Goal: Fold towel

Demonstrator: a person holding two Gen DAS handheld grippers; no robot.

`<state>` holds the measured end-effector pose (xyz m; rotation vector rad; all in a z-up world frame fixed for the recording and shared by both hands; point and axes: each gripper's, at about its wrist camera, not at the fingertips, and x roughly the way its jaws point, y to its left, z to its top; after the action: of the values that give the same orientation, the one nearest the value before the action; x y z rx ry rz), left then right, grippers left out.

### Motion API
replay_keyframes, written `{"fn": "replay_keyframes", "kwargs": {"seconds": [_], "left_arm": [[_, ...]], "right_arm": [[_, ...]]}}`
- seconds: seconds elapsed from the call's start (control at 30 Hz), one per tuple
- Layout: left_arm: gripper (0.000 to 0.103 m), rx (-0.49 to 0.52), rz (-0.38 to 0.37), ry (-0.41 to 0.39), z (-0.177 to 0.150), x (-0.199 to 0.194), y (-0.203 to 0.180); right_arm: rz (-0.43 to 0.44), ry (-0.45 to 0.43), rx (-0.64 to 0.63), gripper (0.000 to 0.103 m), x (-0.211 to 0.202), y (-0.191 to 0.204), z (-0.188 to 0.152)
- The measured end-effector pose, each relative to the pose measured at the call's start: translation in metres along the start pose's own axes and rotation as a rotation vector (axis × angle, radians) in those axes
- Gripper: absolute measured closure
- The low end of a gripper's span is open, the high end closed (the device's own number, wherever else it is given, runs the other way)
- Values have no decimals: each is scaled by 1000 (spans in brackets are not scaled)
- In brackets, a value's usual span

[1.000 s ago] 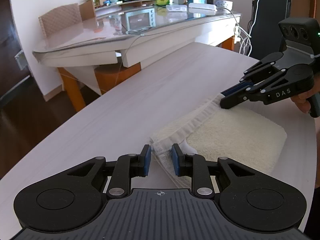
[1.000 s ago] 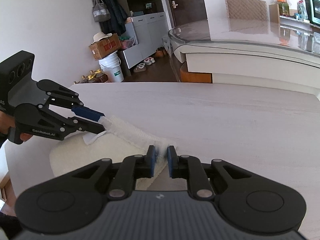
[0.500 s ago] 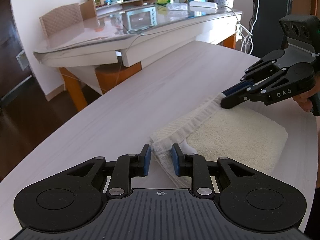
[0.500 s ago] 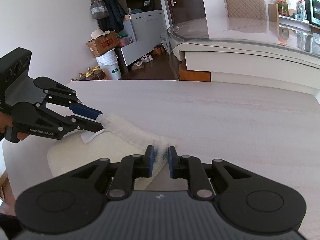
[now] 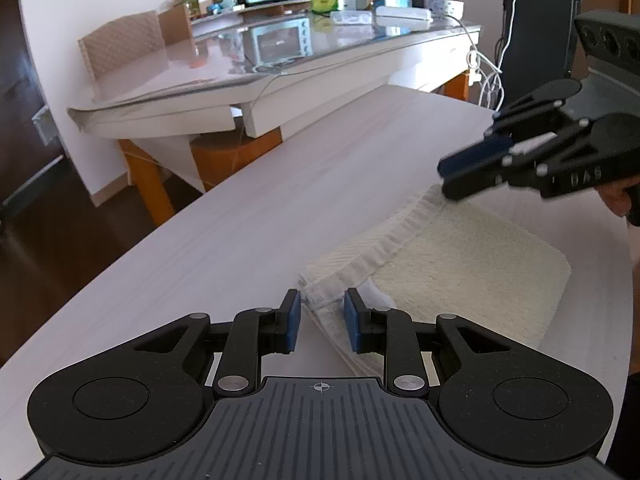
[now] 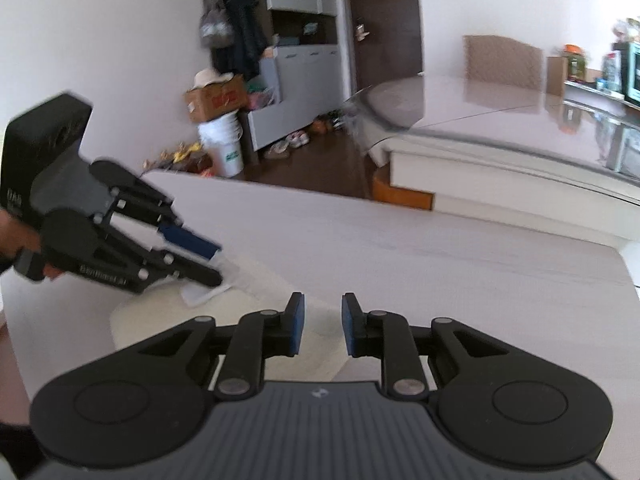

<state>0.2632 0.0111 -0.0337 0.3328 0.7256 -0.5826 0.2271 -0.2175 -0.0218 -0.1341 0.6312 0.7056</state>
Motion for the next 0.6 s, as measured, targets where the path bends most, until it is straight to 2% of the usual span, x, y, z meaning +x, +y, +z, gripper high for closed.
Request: {"fn": "replay_keyframes", "kwargs": {"seconds": [0.23,0.4,0.5,0.6], "left_arm": [[88,37,-1,-22,-1,-5,-2],[90,152,25,-89,3,-15,-18],[90,169,46,-109,7,-15,-20],[90,155,66,-94,12,-6,-17]], "right_arm": [[1,45,-37,79,17,5,-8],[-2,49,-51,79,21,5,-8],[-4,45,-59,79,21,6,-9],[-4,41,-56,79,22,5,-9]]}}
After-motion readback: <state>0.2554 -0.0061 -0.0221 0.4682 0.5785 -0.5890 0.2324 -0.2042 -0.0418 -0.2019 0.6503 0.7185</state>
